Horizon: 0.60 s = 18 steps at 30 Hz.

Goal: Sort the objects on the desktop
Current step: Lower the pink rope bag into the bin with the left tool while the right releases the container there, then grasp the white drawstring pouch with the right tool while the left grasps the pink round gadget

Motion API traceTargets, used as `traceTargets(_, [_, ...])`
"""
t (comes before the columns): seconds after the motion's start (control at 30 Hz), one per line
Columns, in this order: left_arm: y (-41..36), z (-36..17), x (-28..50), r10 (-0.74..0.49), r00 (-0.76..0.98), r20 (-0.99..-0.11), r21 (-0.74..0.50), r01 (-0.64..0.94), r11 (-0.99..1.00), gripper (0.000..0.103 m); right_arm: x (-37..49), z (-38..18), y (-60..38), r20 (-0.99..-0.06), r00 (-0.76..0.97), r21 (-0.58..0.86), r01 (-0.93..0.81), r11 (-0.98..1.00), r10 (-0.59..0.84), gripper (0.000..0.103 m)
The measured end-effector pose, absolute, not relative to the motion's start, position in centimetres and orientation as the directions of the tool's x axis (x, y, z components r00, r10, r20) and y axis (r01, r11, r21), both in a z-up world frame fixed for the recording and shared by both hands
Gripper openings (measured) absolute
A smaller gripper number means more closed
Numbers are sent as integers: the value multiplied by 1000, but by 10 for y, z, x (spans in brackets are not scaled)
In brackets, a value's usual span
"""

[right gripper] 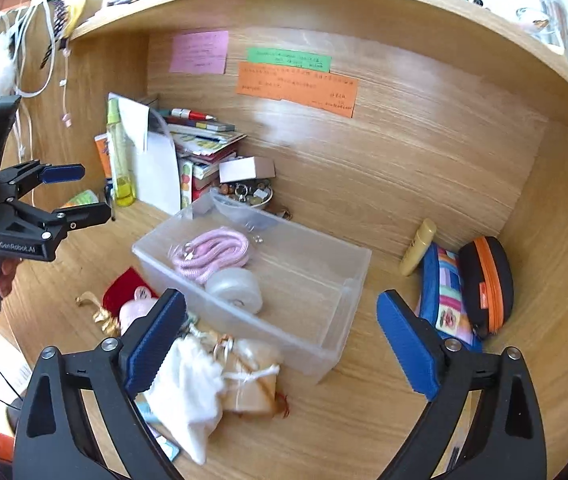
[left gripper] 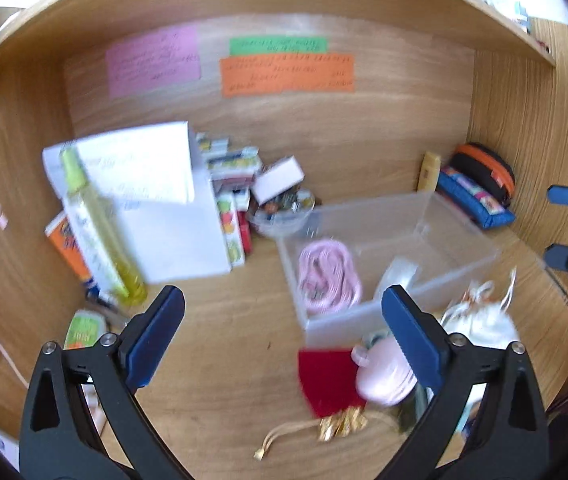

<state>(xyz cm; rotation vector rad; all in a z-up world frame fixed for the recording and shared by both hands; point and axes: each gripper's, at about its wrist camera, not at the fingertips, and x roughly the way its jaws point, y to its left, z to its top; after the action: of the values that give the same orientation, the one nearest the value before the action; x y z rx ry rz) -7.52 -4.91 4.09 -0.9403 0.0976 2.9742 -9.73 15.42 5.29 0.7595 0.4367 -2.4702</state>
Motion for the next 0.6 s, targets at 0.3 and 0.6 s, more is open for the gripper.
traceTargets(0.3, [-45,-8,-58,25,-744,-668,14,-46,-999,100,-66,9,149,-633,-675,-130,576,-807,-379,96])
traceTargets(0.6, [-25,-24,-45,75,-731,-679,-16,-88,-996,100,-53,-30,136,-671,-613,-66,609,-791,-416,94])
